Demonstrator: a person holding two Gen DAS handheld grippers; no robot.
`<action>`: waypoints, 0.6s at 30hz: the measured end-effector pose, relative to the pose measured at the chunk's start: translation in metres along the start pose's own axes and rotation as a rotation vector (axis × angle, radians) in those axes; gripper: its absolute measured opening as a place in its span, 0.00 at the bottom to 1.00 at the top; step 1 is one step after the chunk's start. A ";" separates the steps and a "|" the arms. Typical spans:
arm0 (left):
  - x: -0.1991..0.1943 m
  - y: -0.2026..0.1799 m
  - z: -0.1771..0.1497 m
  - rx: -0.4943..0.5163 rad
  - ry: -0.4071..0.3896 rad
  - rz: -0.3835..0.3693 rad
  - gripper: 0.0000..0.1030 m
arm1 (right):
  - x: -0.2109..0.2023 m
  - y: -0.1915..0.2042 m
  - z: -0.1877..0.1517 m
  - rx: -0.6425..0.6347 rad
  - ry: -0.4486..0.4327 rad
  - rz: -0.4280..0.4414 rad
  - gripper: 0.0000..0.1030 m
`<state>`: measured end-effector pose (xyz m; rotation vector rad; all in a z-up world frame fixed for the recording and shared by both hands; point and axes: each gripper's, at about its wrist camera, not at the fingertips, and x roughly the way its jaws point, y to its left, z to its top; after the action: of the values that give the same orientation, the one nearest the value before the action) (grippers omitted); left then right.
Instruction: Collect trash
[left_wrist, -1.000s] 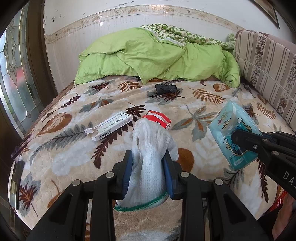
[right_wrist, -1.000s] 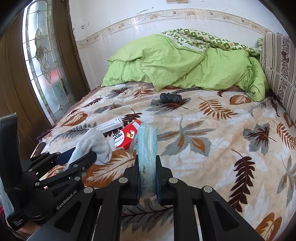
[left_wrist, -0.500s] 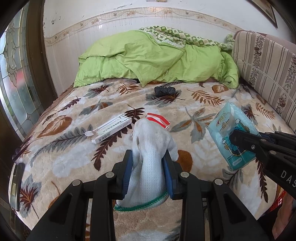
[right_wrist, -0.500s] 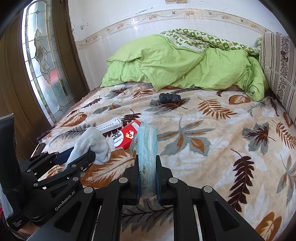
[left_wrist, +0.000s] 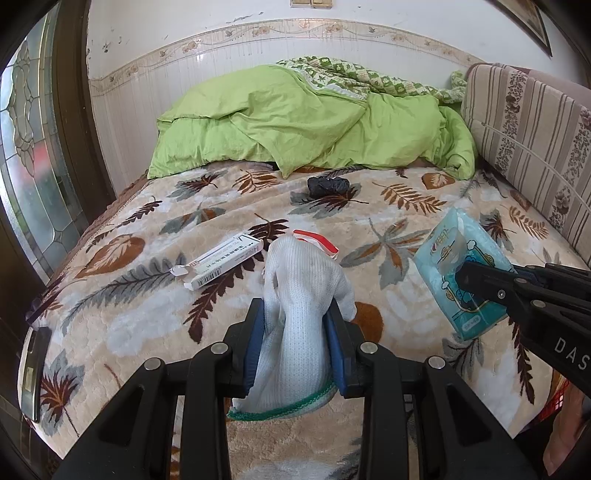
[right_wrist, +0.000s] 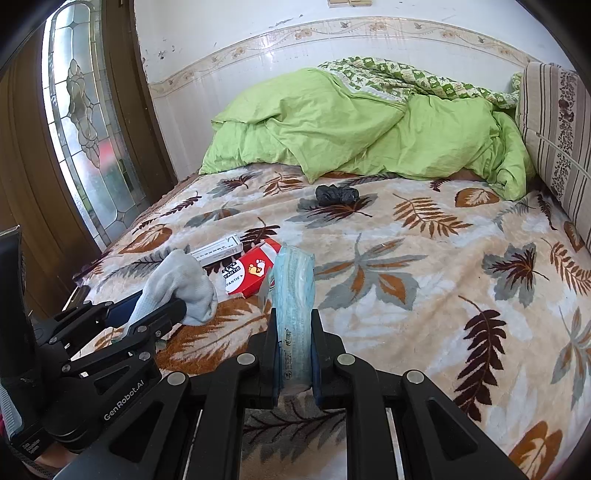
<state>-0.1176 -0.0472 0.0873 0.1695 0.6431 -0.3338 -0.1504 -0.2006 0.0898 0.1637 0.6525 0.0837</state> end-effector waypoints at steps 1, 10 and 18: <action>0.000 0.000 0.000 0.000 0.001 0.000 0.30 | 0.000 0.000 0.000 0.000 0.000 0.000 0.12; -0.001 -0.001 0.000 -0.001 0.001 0.001 0.30 | 0.000 -0.001 0.000 -0.002 0.000 0.000 0.12; -0.001 0.000 -0.001 -0.006 0.003 -0.002 0.30 | 0.000 -0.002 0.000 0.000 0.001 0.001 0.12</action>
<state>-0.1187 -0.0473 0.0871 0.1638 0.6472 -0.3339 -0.1507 -0.2022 0.0896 0.1641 0.6530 0.0850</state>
